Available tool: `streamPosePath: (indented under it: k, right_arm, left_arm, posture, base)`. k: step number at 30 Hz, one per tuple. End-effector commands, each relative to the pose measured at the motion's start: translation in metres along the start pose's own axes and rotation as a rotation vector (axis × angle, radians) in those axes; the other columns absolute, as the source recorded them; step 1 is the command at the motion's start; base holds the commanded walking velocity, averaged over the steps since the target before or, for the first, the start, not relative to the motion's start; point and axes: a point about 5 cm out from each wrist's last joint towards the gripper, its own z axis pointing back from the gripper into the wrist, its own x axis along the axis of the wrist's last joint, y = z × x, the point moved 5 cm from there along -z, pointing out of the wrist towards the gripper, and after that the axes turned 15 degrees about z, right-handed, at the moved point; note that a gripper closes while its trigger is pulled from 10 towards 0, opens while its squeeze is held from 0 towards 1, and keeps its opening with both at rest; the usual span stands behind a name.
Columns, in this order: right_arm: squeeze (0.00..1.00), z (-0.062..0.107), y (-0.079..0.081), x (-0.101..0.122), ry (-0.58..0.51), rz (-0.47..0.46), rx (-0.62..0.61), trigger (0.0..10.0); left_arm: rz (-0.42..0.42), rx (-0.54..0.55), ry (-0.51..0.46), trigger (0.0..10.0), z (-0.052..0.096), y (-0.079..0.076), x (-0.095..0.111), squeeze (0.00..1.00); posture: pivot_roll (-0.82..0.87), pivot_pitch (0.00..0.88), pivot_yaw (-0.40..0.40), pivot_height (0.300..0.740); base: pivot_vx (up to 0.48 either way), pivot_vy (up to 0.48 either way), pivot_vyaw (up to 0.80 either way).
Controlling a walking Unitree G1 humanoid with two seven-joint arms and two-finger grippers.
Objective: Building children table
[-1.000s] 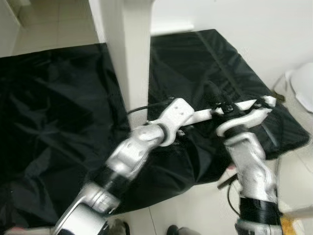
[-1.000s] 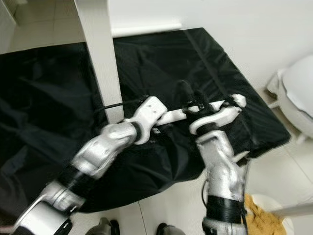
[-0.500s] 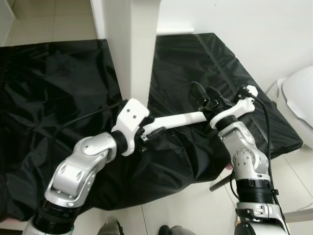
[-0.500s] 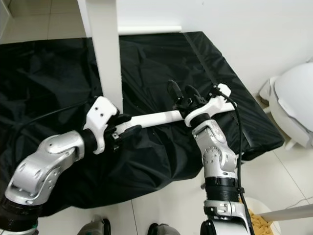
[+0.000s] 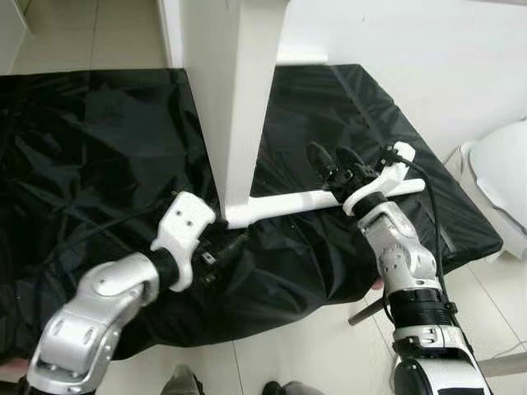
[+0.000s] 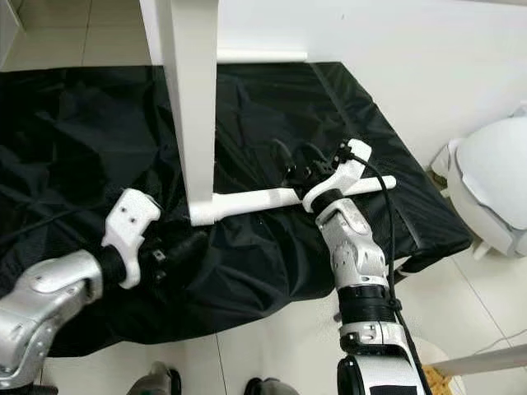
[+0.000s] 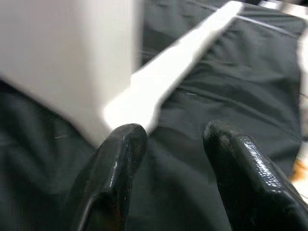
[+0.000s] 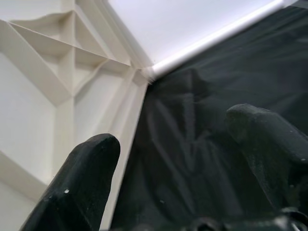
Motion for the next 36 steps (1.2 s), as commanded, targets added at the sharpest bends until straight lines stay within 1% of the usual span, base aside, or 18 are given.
streamPosePath:
  k: [1,2,3,5,8,11,15,16,22,23,25,29,30,31,32,33,35,36]
  right_arm:
    - [0.00,-0.001,-0.004,-0.001,0.007,0.021,-0.012,10.0]
    - [0.00,-0.001,-0.006,-0.003,0.015,0.025,-0.020,10.0]
    - [0.00,-0.001,-0.006,-0.003,0.015,0.025,-0.020,10.0]
    - [0.00,-0.001,-0.011,-0.007,0.036,0.048,-0.045,10.0]
    - [0.00,0.000,-0.016,-0.009,0.041,0.074,-0.061,10.0]
    - [0.00,0.001,-0.019,-0.011,0.035,0.099,-0.078,10.0]
    - [0.00,0.003,-0.023,-0.013,0.032,0.124,-0.098,10.0]
    - [0.00,0.004,-0.025,-0.013,0.032,0.127,-0.109,10.0]
    - [0.00,0.009,-0.026,-0.016,0.032,0.132,-0.124,10.0]
    - [0.42,0.011,-0.025,-0.018,0.032,0.134,-0.123,10.0]
    - [0.41,0.015,-0.025,-0.021,0.037,0.160,-0.132,10.0]
    - [0.36,0.016,-0.024,-0.022,0.034,0.166,-0.130,10.0]
    - [0.77,0.017,-0.022,-0.024,0.037,0.167,-0.119,10.0]
    - [0.77,0.017,-0.022,-0.024,0.037,0.167,-0.119,10.0]
    - [1.00,0.018,-0.021,-0.026,0.038,0.165,-0.115,10.0]
    - [1.00,0.019,-0.020,-0.026,0.040,0.171,-0.113,10.0]
    - [1.00,0.020,-0.019,-0.027,0.044,0.180,-0.115,10.0]
    - [1.00,0.020,-0.019,-0.028,0.050,0.193,-0.122,10.0]
  left_arm:
    - [0.008,0.084,-0.013,10.0,0.002,0.015,0.001,0.00]
    - [0.019,0.140,-0.034,10.0,0.003,0.026,0.004,0.00]
    - [0.019,0.140,-0.034,10.0,0.003,0.026,0.004,0.00]
    - [-0.006,0.295,-0.116,10.0,0.008,0.052,0.015,0.00]
    - [-0.026,0.383,-0.156,10.0,0.011,0.066,0.018,0.00]
    - [-0.026,0.415,-0.166,10.0,0.014,0.076,0.014,0.00]
    - [0.037,0.476,-0.201,10.0,0.019,0.094,0.015,0.01]
    - [0.063,0.486,-0.230,10.0,0.020,0.098,0.019,1.00]
    - [0.078,0.503,-0.286,10.0,0.016,0.102,0.028,1.00]
    - [0.080,0.511,-0.305,10.0,0.013,0.100,0.029,1.00]
    - [0.125,0.500,-0.327,10.0,0.004,0.094,0.024,1.00]
    - [0.120,0.494,-0.332,10.0,0.000,0.089,0.023,1.00]
    - [0.116,0.501,-0.342,10.0,-0.001,0.087,0.023,1.00]
    - [0.116,0.501,-0.342,10.0,-0.001,0.087,0.023,1.00]
    - [0.116,0.502,-0.349,10.0,-0.003,0.085,0.022,1.00]
    - [0.102,0.513,-0.351,10.0,-0.004,0.085,0.023,0.82]
    - [0.105,0.518,-0.363,10.0,-0.004,0.084,0.025,0.82]
    - [0.113,0.517,-0.379,10.0,-0.004,0.083,0.028,0.26]
  posture:
    - [0.15,0.088,-0.102,0.740]
    - [0.15,0.088,-0.102,0.740]
    - [0.15,0.088,-0.102,0.740]
    - [0.15,0.085,-0.099,0.740]
    - [0.13,0.078,-0.093,0.740]
    - [0.12,0.080,-0.092,0.740]
    - [0.10,0.079,-0.087,0.740]
    - [0.09,0.079,-0.083,0.740]
    - [0.08,0.080,-0.077,0.740]
    - [0.08,0.079,-0.072,0.740]
    - [0.07,0.074,-0.064,0.740]
    - [0.06,0.069,-0.058,0.740]
    - [0.06,0.058,-0.056,0.740]
    - [0.06,0.058,-0.056,0.740]
    - [0.06,0.051,-0.055,0.740]
    - [0.06,0.048,-0.055,0.740]
    - [0.06,0.046,-0.056,0.740]
    - [0.06,0.042,-0.059,0.740]
  base:
    - [0.000,0.000,0.00]
    - [0.000,0.000,0.00]
    - [0.000,0.000,0.00]
    - [0.000,0.000,0.00]
    - [0.000,0.000,0.00]
    - [0.000,0.000,0.00]
    - [0.000,0.000,0.00]
    - [0.000,0.000,0.00]
    - [0.000,0.000,0.00]
    - [0.000,0.000,0.00]
    - [0.000,0.000,0.00]
    - [0.000,0.000,0.00]
    - [0.000,0.000,0.00]
    - [0.000,0.000,0.00]
    - [0.000,0.000,0.00]
    - [0.000,0.000,0.00]
    - [0.000,0.000,0.00]
    - [0.000,0.000,0.00]
